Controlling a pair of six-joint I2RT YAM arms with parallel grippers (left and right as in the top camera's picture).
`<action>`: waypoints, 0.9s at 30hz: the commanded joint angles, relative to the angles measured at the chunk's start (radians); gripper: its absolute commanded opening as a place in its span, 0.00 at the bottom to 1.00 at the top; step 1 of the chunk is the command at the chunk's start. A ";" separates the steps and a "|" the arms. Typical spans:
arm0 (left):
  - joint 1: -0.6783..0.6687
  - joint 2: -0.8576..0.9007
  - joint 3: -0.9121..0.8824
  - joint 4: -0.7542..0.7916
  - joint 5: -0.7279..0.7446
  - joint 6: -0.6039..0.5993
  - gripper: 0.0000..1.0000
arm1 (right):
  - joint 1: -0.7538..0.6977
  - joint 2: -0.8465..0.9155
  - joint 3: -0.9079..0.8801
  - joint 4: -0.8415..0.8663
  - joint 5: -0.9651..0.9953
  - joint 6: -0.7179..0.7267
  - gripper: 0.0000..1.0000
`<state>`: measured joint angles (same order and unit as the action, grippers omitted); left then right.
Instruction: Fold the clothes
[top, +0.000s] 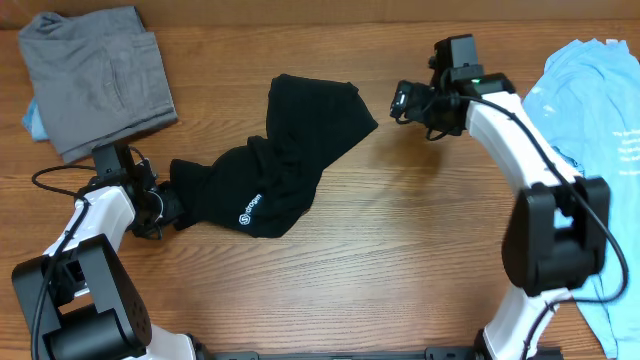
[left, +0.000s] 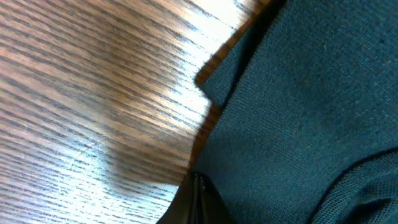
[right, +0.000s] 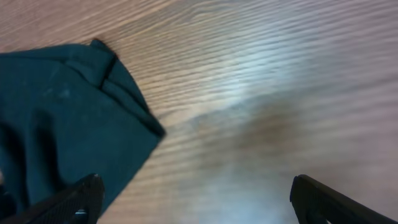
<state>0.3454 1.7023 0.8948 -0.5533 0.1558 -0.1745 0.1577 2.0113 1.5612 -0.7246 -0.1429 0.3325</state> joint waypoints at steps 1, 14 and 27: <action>-0.007 0.011 0.011 -0.003 -0.006 0.010 0.04 | 0.006 0.063 -0.007 0.053 -0.120 -0.031 1.00; -0.008 0.011 0.011 0.003 -0.006 0.010 0.04 | 0.059 0.157 -0.007 0.207 -0.187 -0.026 0.98; -0.008 0.011 0.011 -0.002 -0.006 0.002 0.04 | 0.101 0.237 -0.007 0.204 -0.082 0.064 0.93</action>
<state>0.3454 1.7023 0.8948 -0.5537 0.1558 -0.1753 0.2630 2.1876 1.5578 -0.5159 -0.2321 0.3698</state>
